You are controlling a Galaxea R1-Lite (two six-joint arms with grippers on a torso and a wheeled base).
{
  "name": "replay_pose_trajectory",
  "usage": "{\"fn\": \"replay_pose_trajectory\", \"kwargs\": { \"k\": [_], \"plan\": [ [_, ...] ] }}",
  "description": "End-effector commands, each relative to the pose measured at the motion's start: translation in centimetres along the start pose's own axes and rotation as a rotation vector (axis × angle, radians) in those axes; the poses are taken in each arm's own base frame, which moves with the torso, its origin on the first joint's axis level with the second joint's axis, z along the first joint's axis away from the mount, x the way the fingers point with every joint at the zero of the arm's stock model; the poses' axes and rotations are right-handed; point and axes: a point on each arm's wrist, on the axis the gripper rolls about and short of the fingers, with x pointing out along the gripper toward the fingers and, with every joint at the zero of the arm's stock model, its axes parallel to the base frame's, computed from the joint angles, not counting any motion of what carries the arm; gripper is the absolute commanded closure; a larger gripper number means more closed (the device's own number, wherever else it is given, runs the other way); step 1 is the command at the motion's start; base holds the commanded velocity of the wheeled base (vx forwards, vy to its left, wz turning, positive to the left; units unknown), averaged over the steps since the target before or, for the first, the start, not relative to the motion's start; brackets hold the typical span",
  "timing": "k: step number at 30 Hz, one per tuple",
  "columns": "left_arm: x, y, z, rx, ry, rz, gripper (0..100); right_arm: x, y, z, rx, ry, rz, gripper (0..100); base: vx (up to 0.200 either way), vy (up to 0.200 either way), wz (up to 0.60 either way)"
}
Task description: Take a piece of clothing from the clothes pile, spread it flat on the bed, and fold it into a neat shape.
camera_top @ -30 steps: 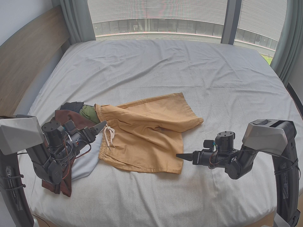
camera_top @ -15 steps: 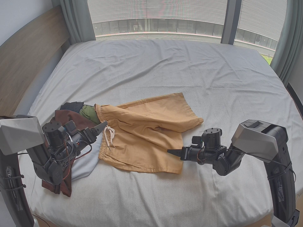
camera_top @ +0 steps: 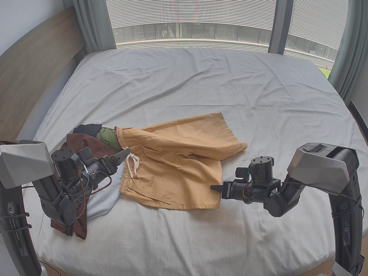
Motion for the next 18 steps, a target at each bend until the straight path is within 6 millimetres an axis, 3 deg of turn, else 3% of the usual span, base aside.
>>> {"fn": "replay_pose_trajectory", "kwargs": {
  "k": [1,5,10,18],
  "plan": [
    [0.0,0.0,-0.1,-0.002,0.004,0.0,0,-2.1,2.9,0.4,-0.019,0.008,0.038,100,0.0,0.0,0.0],
    [0.0,-0.1,0.0,-0.003,0.002,-0.003,0,-3.2,3.7,-0.3,-0.015,0.038,0.049,100,0.0,0.0,0.0],
    [0.0,-0.2,0.0,-0.003,0.001,-0.007,0,-2.9,4.0,-0.8,-0.017,0.057,0.059,100,0.0,0.0,0.0],
    [0.0,-0.2,0.0,-0.004,0.002,-0.006,0,-0.3,4.3,0.5,-0.049,0.003,0.091,100,0.0,0.0,0.0]
  ]
}}
